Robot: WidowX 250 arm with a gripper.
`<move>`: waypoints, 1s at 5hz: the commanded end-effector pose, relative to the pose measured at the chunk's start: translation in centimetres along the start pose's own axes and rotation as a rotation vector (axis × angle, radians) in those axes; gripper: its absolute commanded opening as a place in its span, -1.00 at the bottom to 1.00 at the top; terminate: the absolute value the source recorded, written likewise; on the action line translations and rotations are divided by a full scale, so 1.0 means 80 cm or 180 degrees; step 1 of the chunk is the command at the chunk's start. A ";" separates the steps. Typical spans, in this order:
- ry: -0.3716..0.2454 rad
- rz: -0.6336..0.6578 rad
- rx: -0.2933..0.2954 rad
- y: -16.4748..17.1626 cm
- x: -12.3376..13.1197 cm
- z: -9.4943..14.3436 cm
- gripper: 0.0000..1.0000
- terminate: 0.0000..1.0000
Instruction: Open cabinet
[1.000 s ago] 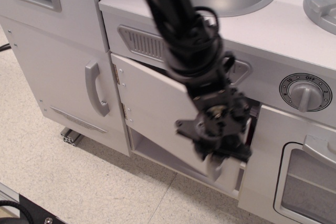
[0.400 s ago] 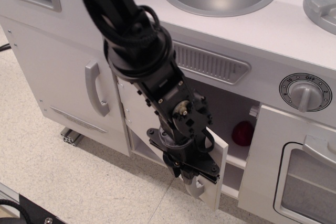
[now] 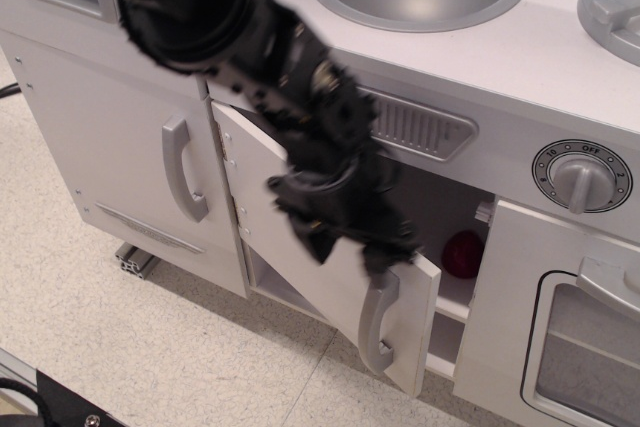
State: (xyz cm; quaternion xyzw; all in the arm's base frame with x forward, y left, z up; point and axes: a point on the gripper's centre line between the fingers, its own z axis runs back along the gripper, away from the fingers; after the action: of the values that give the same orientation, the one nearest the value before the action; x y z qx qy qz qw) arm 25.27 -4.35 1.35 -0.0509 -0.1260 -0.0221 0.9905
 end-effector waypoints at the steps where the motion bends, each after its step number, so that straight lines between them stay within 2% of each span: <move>1: -0.0376 0.0011 -0.0111 -0.033 0.062 0.032 1.00 -1.00; 2: -0.0468 -0.0016 -0.0062 -0.047 0.078 0.016 1.00 -1.00; 3: -0.0436 -0.0063 0.0141 -0.050 0.081 -0.015 1.00 -1.00; 4: -0.0377 -0.0128 0.0248 -0.046 0.070 -0.022 1.00 -1.00; 5: -0.0144 0.0019 0.0382 -0.038 0.057 -0.026 1.00 -1.00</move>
State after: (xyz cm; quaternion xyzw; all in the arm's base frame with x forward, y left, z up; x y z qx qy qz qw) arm 29.16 -7.56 -0.48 0.0142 -0.1315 -0.0097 0.9912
